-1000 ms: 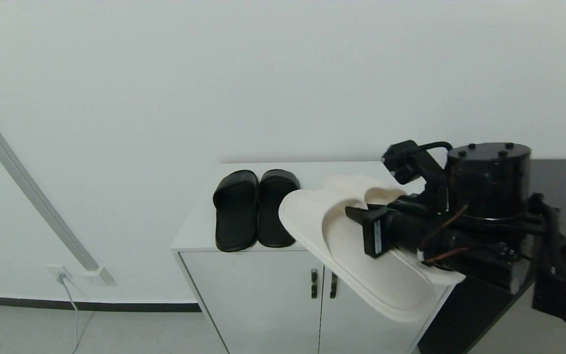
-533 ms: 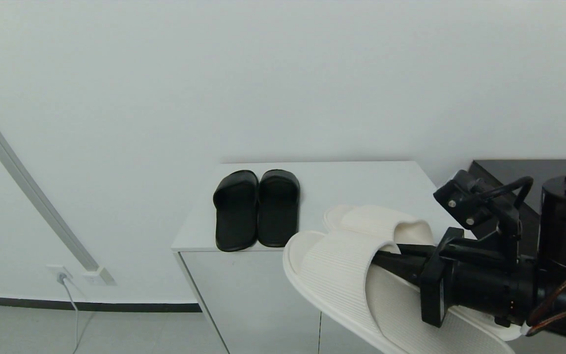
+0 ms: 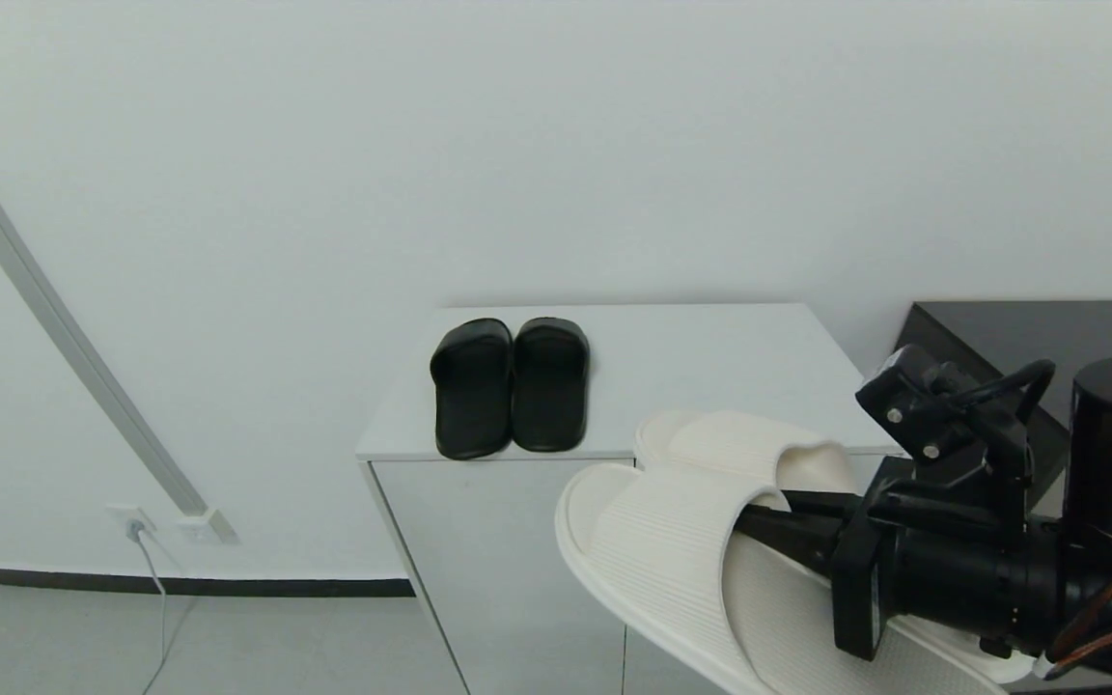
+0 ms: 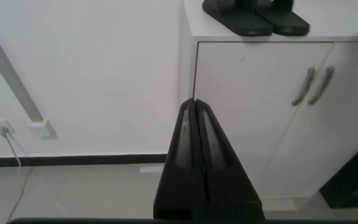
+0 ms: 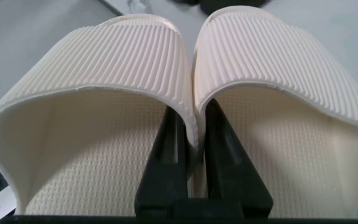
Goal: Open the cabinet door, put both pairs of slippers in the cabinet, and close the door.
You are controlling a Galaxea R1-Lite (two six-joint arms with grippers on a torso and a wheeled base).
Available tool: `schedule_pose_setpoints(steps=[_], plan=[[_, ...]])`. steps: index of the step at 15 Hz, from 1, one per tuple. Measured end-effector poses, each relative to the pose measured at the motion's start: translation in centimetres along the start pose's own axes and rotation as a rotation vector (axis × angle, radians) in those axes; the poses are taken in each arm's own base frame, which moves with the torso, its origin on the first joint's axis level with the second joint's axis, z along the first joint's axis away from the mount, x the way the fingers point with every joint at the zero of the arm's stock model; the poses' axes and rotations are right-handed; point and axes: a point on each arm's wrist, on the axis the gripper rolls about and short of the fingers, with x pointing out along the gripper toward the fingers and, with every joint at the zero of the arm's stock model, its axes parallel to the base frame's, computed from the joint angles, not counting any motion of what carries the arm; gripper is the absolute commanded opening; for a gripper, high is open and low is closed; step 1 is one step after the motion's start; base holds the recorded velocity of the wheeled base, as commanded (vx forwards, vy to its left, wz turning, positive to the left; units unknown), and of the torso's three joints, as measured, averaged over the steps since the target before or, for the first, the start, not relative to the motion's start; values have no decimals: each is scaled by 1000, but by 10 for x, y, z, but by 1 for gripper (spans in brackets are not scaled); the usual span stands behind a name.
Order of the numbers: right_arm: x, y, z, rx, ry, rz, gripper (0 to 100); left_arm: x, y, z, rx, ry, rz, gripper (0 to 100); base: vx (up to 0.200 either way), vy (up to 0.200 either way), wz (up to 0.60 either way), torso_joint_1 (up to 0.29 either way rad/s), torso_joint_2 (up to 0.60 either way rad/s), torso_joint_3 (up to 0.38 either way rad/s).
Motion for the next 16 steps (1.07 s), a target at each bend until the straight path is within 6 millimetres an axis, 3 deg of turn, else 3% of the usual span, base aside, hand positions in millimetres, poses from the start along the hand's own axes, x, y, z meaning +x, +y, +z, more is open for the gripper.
schedule_pose_setpoints(steps=[16], plan=[[2,-1,-7,-6,9,-5,0,0,0,0,1,0,1,0,-13,0,0,0,0,0]])
